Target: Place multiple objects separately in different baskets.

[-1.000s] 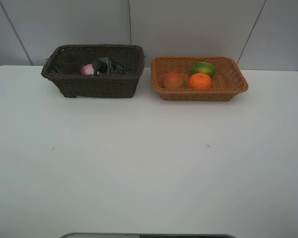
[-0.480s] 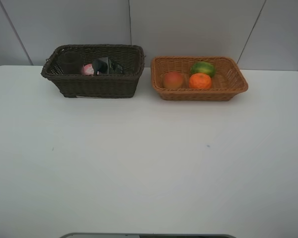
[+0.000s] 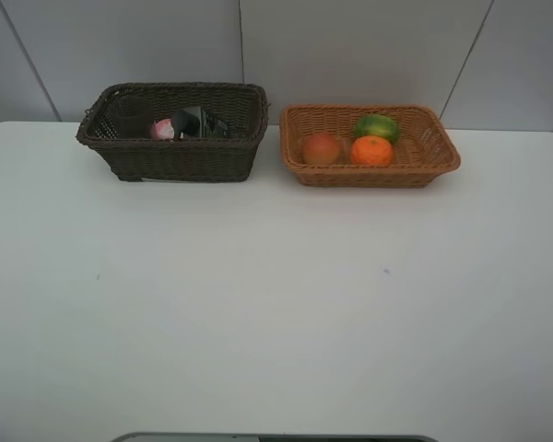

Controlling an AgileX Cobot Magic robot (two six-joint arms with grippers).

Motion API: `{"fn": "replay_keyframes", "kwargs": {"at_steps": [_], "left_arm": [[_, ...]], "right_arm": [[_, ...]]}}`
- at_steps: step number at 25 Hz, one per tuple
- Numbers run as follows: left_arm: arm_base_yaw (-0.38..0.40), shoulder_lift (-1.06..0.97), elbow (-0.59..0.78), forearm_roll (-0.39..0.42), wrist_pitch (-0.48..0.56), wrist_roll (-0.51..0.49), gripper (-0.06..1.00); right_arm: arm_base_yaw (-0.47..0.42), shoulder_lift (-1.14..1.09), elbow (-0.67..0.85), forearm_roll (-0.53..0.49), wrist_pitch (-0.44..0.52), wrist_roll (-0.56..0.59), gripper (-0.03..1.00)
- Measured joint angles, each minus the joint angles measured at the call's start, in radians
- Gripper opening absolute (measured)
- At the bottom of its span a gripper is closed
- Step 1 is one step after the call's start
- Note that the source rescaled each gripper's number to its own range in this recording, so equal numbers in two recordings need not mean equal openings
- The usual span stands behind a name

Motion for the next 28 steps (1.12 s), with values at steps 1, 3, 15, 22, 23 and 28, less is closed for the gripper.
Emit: {"fn": "replay_keyframes", "kwargs": {"at_steps": [1,3,15,22,23,28], "left_arm": [[0.000,0.000,0.005,-0.014,-0.018,0.000,1.00],[0.000,0.000,0.025,-0.046,-0.059,0.002,1.00],[0.020,0.000,0.036,-0.102,-0.084,0.056,1.00],[0.144,0.000,0.036,-0.101,-0.084,0.078,1.00],[0.157,0.000,0.036,-0.101,-0.084,0.088,1.00],[0.210,0.000,0.036,-0.098,-0.084,0.105,1.00]], "right_arm": [[0.000,0.000,0.000,0.000,0.000,0.000,0.83],[0.000,0.000,0.000,0.000,0.000,0.000,0.83],[0.000,0.000,0.000,0.000,0.000,0.000,0.83],[0.000,0.000,0.000,0.000,0.000,0.000,0.83],[0.000,0.000,0.000,0.000,0.000,0.000,0.83],[0.000,0.000,0.000,0.000,0.000,0.000,0.83]]}}
